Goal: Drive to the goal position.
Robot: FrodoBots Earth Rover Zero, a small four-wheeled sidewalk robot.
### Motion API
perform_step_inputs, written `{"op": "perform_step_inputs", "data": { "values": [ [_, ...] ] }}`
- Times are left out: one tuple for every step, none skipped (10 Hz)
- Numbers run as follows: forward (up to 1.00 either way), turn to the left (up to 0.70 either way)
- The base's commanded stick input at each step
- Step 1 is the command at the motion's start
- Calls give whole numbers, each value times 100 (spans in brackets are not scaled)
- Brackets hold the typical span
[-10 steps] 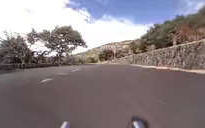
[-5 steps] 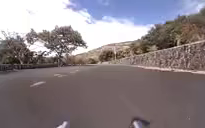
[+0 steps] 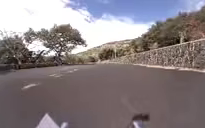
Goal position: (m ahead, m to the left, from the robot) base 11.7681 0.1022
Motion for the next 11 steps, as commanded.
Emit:
{"op": "perform_step_inputs", "data": {
  "values": [
    [85,0],
    [85,0],
    [85,0],
    [85,0],
    [85,0],
    [85,0],
    [85,0],
    [85,0],
    [85,0],
    [85,0],
    [85,0]
  ]
}}
